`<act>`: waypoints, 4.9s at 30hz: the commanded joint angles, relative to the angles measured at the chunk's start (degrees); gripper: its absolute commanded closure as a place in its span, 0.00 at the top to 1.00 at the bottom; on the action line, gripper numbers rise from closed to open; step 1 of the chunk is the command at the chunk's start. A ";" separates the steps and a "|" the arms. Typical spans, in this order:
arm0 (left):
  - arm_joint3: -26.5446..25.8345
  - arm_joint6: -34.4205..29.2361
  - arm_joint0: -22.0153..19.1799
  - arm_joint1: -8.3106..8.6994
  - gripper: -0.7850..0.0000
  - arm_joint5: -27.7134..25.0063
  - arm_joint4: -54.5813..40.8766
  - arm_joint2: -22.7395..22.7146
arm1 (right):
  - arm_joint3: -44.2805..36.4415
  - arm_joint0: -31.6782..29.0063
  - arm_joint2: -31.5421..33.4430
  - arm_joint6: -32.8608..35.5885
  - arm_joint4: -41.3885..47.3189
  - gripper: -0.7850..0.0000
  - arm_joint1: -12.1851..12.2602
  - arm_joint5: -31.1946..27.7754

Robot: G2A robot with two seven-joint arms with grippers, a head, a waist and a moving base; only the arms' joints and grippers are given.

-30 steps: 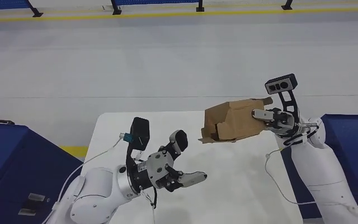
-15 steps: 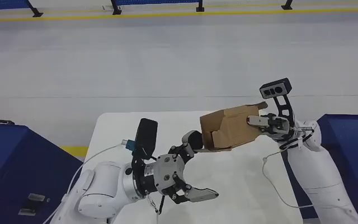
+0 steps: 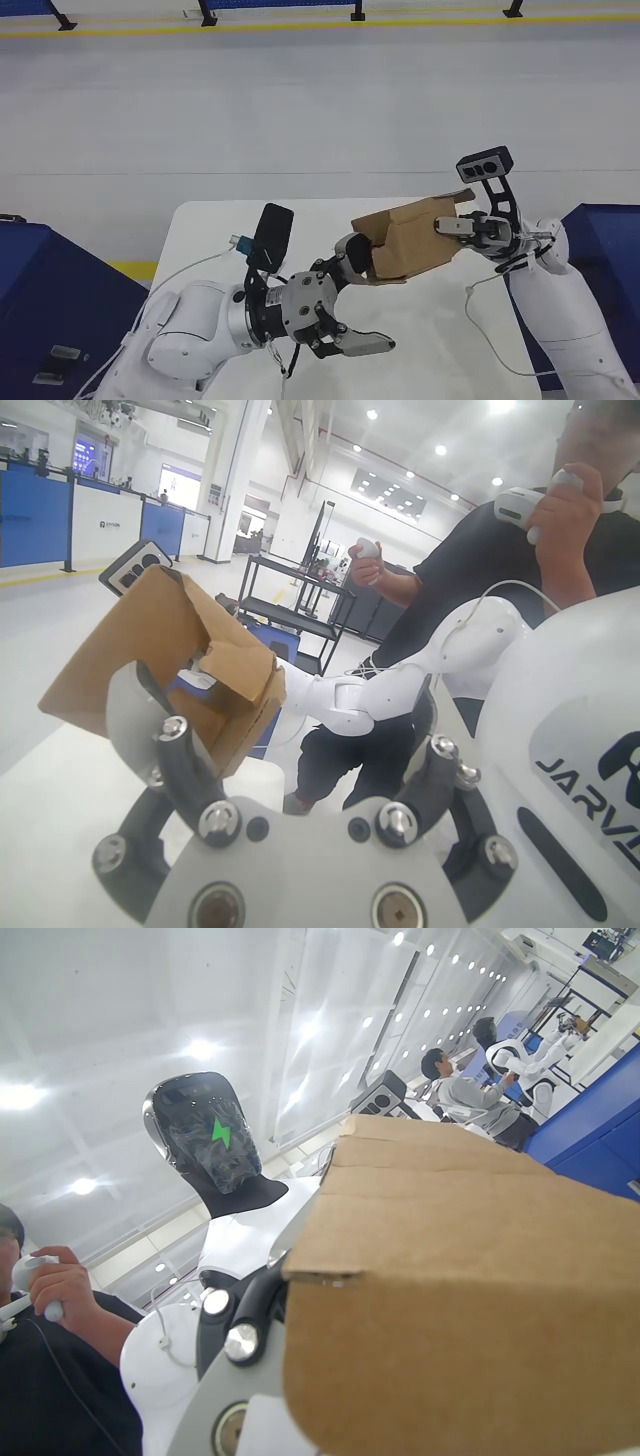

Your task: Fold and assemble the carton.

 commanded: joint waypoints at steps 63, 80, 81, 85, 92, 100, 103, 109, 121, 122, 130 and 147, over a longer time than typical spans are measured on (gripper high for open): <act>-8.06 -40.00 -21.13 3.61 1.00 1.84 -5.11 -4.01 | -0.27 -0.88 2.46 2.39 -3.09 0.00 -1.57 3.66; -8.06 -37.47 -23.78 3.51 1.00 3.96 -1.60 1.57 | -0.31 -0.79 2.10 2.44 -3.53 0.00 -2.09 3.89; -8.06 -37.23 -23.86 3.50 1.00 3.82 -1.56 1.78 | -0.36 -0.82 2.11 2.41 -3.56 0.00 -2.12 3.89; -8.06 -36.59 -24.19 3.49 1.00 3.88 -1.12 2.62 | -0.62 -0.91 2.04 2.33 -3.78 0.00 -2.22 3.95; -8.06 -36.00 -24.85 3.46 1.00 5.11 0.32 4.01 | -0.89 -1.04 1.62 2.08 -4.01 0.00 -2.46 3.99; -8.06 -35.51 -25.31 3.50 1.00 5.93 0.76 4.83 | -1.12 -1.33 1.40 1.84 -4.34 0.00 -2.69 3.84; -8.06 -35.38 -25.21 3.58 1.00 5.84 0.81 4.75 | -1.32 -1.42 1.60 1.83 -4.40 0.00 -2.74 3.86; -8.06 -34.67 -24.87 3.76 1.00 5.34 0.78 4.37 | -1.61 -1.65 2.04 1.80 -4.60 0.00 -2.81 3.88; -8.06 -33.82 -25.25 3.79 1.00 6.45 3.17 5.52 | -1.41 -2.16 3.61 2.34 -4.74 0.00 -2.79 4.30; -8.06 -33.76 -25.23 3.81 1.00 6.55 3.14 5.49 | -1.39 -2.19 3.69 2.34 -4.81 0.00 -2.80 4.31; -8.06 -33.02 -25.37 3.76 1.00 7.09 3.84 6.39 | -1.12 -1.87 3.57 2.37 -4.83 0.00 -2.96 4.53; -8.06 -24.81 -23.12 4.92 1.00 4.39 6.92 -5.14 | 4.82 1.05 5.28 3.11 -3.82 0.00 -3.10 4.85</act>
